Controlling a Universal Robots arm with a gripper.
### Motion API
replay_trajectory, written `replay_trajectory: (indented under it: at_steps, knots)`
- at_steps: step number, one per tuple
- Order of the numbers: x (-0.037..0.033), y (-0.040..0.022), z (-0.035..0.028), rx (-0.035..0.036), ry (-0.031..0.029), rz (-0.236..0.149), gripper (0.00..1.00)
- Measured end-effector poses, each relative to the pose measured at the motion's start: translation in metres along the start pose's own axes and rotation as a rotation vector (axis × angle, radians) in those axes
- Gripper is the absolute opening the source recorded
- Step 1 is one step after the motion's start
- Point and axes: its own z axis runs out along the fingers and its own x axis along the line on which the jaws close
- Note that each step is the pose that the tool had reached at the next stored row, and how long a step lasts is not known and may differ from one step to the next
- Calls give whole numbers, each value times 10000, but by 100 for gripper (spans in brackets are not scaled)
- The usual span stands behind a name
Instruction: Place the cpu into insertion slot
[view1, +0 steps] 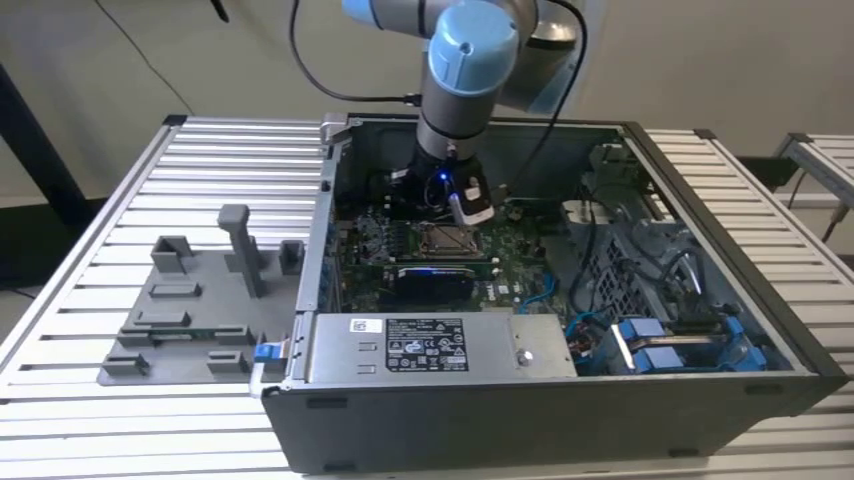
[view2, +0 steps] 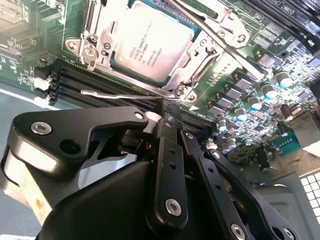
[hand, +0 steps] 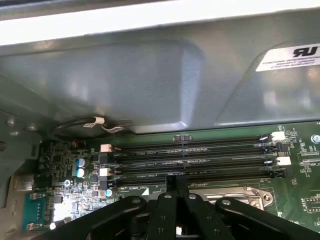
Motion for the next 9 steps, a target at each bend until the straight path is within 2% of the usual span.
replay_trajectory:
  at_steps: [9]
  knots:
    - [-64, -2, 22, 0, -1, 0, 11]
